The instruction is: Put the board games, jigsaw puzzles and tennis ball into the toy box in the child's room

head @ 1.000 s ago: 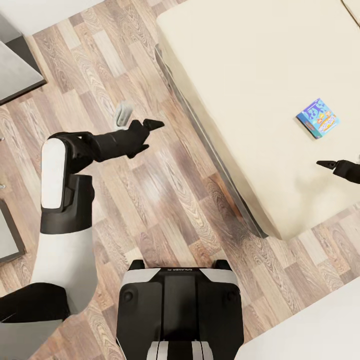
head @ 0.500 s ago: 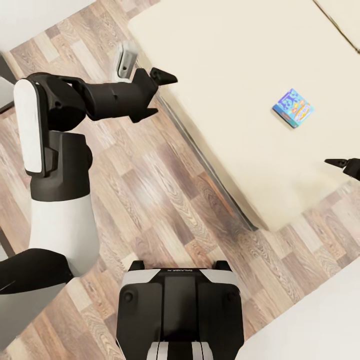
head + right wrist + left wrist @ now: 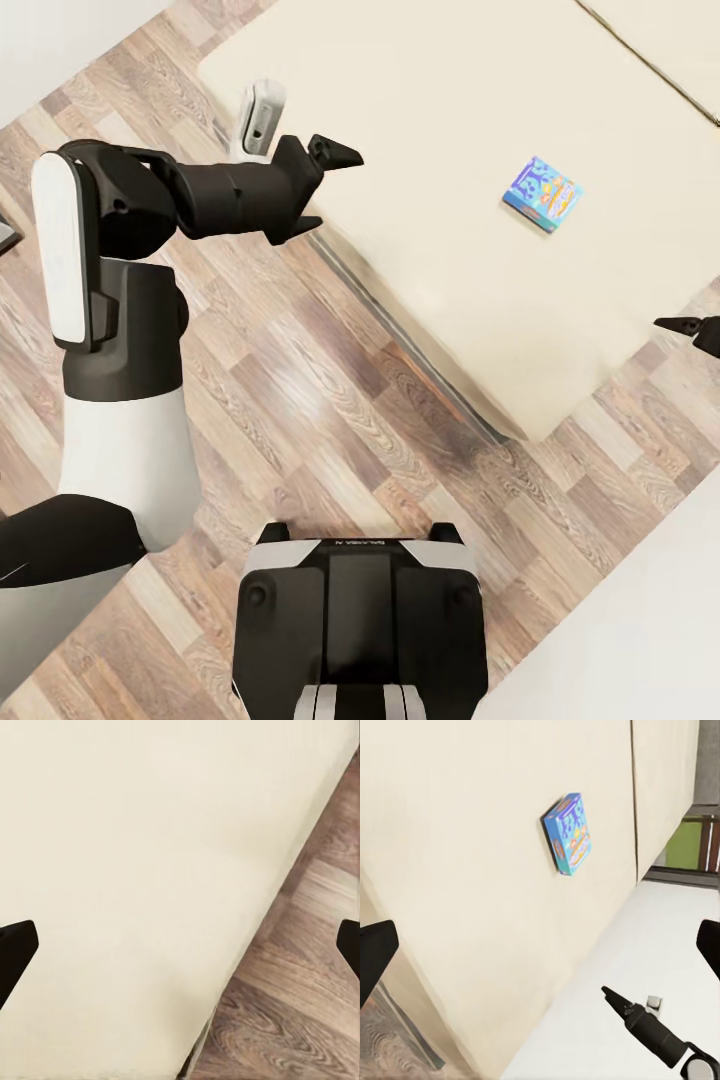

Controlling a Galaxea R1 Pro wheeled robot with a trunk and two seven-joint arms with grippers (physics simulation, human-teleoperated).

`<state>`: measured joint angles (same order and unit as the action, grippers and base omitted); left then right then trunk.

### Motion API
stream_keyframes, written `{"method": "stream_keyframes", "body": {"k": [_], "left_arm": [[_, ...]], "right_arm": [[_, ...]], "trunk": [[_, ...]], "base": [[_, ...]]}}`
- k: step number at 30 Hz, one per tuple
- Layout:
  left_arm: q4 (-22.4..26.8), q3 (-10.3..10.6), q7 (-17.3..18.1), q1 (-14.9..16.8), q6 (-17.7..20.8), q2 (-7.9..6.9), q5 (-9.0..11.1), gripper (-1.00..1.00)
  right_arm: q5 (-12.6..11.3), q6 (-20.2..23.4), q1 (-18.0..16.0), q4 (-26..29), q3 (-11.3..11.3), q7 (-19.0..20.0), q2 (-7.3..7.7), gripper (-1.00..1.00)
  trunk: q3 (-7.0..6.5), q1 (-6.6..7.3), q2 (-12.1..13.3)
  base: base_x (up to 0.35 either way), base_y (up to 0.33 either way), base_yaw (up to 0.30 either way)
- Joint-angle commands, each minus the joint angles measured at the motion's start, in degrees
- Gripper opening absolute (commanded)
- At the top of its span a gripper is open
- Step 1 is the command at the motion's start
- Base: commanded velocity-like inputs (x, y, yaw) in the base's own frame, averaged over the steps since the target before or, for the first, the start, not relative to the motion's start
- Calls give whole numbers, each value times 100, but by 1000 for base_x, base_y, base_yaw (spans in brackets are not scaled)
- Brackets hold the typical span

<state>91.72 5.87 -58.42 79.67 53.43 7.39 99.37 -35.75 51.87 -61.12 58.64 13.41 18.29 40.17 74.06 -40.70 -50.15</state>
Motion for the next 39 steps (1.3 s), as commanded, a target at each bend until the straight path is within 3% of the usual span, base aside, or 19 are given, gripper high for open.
{"method": "stream_keyframes", "body": {"k": [1, 7, 14, 19, 24, 39], "left_arm": [[3, -2, -60, 5, 12, 0, 53, 100], [-8, 20, -64, 4, 15, -5, 41, 100], [-30, 207, -229, -2, 21, -120, -14, 100], [-39, 247, -371, -9, 26, -418, 26, 100], [-47, 260, -413, -15, 27, -553, 49, 100], [-128, 294, -440, -52, 27, -618, 57, 100]], "right_arm": [[41, 35, -6, 3, 14, 44, -1, 100], [41, 47, -5, 6, 25, 43, -1, 100], [29, 80, 0, 7, 24, 65, -8, 100], [20, 90, 27, 10, 16, 79, -29, 100], [16, 93, 79, 64, 14, 83, -41, 100], [9, 107, 258, 159, 20, 93, -22, 100]], "trunk": [[0, -1, -4], [-16, -1, -4], [-33, -1, -4], [-38, -1, -4], [-41, -1, -4], [-40, -1, -4]], "base": [[0, 304, -277], [0, 319, -278], [0, 250, -272], [4, 103, -151], [39, 164, -70], [85, 290, -197]]}}
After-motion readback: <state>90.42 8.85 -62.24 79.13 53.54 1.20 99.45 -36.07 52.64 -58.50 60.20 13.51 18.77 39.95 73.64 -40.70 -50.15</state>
